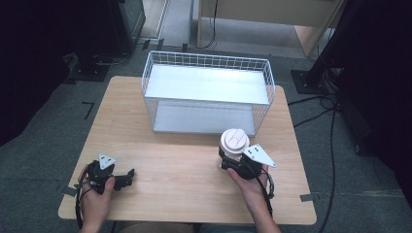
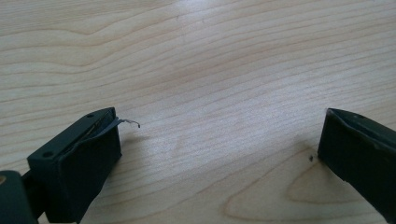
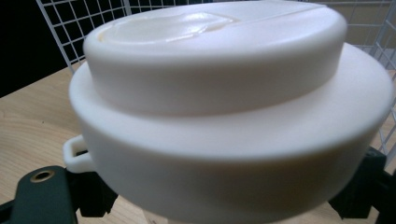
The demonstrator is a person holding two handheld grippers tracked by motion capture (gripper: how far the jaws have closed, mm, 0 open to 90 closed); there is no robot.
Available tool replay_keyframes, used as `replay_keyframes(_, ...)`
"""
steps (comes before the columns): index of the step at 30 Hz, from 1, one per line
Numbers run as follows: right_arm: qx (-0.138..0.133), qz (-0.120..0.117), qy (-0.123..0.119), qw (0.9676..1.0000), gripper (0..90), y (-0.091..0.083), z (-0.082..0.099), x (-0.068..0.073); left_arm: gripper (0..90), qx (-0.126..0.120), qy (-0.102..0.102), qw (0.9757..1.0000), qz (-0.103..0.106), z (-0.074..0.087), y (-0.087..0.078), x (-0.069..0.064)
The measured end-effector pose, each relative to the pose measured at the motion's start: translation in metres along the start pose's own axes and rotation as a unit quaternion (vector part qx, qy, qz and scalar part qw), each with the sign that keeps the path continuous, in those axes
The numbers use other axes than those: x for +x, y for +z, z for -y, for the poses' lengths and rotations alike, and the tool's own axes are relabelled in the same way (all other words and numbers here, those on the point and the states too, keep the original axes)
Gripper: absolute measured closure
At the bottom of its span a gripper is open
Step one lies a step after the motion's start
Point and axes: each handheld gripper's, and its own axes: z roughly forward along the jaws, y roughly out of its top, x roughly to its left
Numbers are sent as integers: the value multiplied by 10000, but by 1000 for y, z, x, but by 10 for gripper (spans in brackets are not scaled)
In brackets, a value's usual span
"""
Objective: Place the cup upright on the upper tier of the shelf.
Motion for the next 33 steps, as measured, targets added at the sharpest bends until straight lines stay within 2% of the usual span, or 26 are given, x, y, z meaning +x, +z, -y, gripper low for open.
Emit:
replay_keyframes(18,-529,16,-102,9985,154,-12,-28,7,0,3,3,10000,-1,0,0,0)
replay_keyframes(33,-937,56,-241,9953,154,-18,-62,14,0,2,9,10000,-6,0,0,0)
